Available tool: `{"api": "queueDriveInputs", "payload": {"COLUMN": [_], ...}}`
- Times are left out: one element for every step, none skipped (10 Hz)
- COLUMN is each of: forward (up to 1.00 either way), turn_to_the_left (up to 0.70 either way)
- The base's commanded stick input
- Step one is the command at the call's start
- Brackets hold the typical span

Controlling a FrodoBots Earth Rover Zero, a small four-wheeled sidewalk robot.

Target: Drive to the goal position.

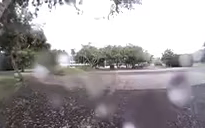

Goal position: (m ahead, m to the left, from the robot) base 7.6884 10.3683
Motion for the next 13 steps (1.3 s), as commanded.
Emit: {"api": "queueDriveInputs", "payload": {"forward": [0.7,0.7,0.7,0.7,0.7,0.7,0.7,0.7,0.7,0.7,0.7,0.7,0.7], "turn_to_the_left": [0.35,0.35,0.35,0.34,0.0,0.0,0.0,0.0,0.0,0.0,0.0,0.0,0.0]}}
